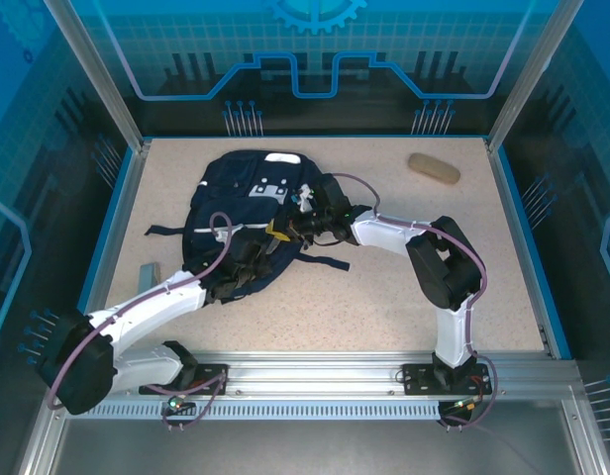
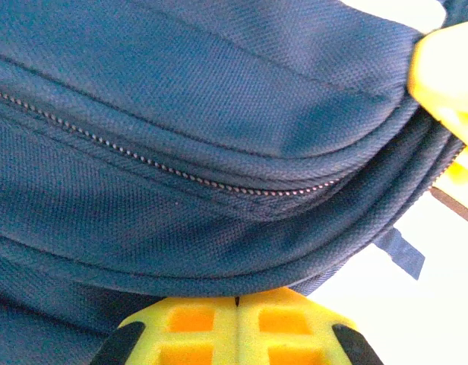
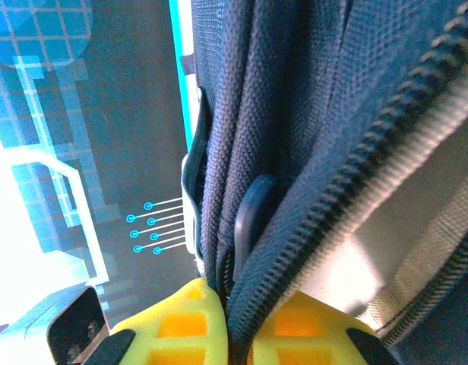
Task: Pack books, pencil case, and school supplies into a backpack
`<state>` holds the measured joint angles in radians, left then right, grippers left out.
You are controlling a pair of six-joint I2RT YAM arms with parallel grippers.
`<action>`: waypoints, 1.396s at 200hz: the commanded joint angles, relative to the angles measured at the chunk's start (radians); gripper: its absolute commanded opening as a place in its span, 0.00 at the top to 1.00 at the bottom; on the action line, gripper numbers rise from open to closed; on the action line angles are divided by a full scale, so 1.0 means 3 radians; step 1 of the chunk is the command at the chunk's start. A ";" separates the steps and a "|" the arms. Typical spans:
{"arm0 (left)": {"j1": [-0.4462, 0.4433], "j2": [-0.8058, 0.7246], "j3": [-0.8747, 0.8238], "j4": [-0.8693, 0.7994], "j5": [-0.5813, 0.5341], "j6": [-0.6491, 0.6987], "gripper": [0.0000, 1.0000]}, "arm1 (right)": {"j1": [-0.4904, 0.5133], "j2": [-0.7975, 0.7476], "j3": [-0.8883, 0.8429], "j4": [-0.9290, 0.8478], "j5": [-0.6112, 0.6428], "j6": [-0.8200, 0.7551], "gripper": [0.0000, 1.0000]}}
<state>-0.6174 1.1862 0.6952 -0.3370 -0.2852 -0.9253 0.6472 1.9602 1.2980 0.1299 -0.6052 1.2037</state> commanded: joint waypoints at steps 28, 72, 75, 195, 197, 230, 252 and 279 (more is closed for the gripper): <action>0.0021 -0.0095 0.0081 -0.0512 -0.0482 0.0179 1.00 | -0.0188 -0.0333 -0.0067 -0.0396 0.0339 -0.0396 0.92; 0.0139 -0.0224 -0.0091 -0.0537 -0.0537 0.0296 1.00 | -0.0520 -0.0598 -0.0378 -0.0556 0.0542 -0.0600 0.93; 0.0144 -0.0224 -0.0095 -0.0507 -0.0512 0.0317 1.00 | -0.0541 -0.0612 -0.0394 -0.0549 0.0540 -0.0597 0.93; -0.0298 0.0331 0.0295 0.0951 0.0885 0.1263 1.00 | -0.0299 -0.0914 -0.1071 0.0538 0.0188 0.0159 0.41; -0.0304 0.0339 0.0298 0.0965 0.0889 0.1264 1.00 | -0.0293 -0.0916 -0.1070 0.0528 0.0200 0.0166 0.41; -0.0376 0.0433 0.0365 0.0973 0.0854 0.1259 1.00 | -0.0237 -0.0857 -0.1067 0.0413 0.0327 0.0191 0.50; -0.0380 0.0366 0.0374 0.0653 0.0483 0.1205 1.00 | -0.0269 -0.0867 -0.1069 0.0323 0.0403 0.0160 0.66; -0.0371 0.0209 0.0326 0.0229 0.0053 0.0991 0.87 | -0.0296 -0.0919 -0.1046 0.0288 0.0427 0.0101 0.75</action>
<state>-0.7250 1.3006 0.7792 -0.1337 -0.1314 -0.5800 0.5621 1.7153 0.9806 0.2169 -0.4969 1.2526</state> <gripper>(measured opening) 0.066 0.270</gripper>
